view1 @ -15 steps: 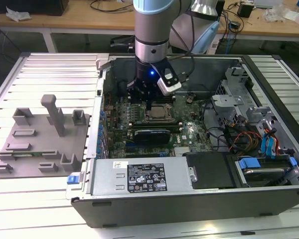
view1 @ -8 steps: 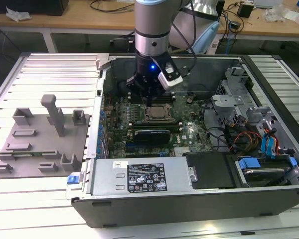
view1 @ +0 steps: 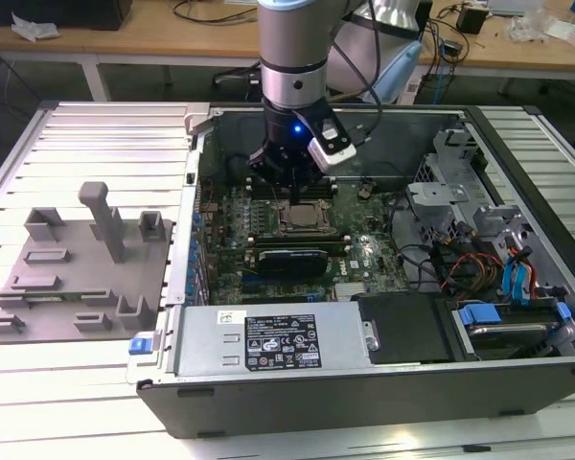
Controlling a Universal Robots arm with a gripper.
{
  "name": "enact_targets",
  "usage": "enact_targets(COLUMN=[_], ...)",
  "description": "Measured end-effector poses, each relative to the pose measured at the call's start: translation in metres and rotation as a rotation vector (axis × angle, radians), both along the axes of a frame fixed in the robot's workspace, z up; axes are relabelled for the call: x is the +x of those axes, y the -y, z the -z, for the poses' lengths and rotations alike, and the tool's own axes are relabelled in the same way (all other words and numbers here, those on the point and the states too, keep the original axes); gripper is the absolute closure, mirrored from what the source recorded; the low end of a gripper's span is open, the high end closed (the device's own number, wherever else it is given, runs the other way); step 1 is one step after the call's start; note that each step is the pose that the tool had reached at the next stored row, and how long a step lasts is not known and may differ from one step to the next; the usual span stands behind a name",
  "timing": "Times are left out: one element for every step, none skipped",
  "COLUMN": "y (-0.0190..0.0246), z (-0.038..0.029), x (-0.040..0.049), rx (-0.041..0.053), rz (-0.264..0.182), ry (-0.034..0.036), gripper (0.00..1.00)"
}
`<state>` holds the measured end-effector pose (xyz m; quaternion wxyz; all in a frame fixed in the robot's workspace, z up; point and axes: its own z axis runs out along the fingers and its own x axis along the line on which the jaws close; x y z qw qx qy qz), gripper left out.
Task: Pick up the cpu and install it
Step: 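Close the cpu cover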
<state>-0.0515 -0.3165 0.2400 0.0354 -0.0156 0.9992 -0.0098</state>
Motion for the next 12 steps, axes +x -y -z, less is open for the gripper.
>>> enact_targets(y=[0.0000,0.0000,0.0000,0.0000,0.0000,0.0000,0.0000,0.0000,0.0000,0.0000,0.0005,0.0012], z=[0.0000,0.0000,0.0000,0.0000,0.0000,0.0001,0.0001,0.0002,0.0003,0.0005,0.0008,0.0011], x=[0.0021,0.0047,0.0073,0.0100,0.0125,0.0154,0.0176,0.0200,0.0217,0.0234,0.0238,0.0239], rx=[0.0000,-0.0001,0.0000,-0.0003,-0.0010,-0.0018,-0.0029,-0.0042,-0.0047,-0.0050,-0.0053,-0.0050], rz=[0.000,0.000,0.000,0.000,0.000,0.000,0.000,0.000,0.001,0.001,0.001,0.001], ry=[0.0000,-0.0006,-0.0018,-0.0041,-0.0076,-0.0131,-0.0185,-0.0248,-0.0297,-0.0357,-0.0370,-0.0370], gripper=[0.89,0.89,0.89,0.89,0.89,0.89,0.89,0.89,0.89,0.89,0.89,0.89])
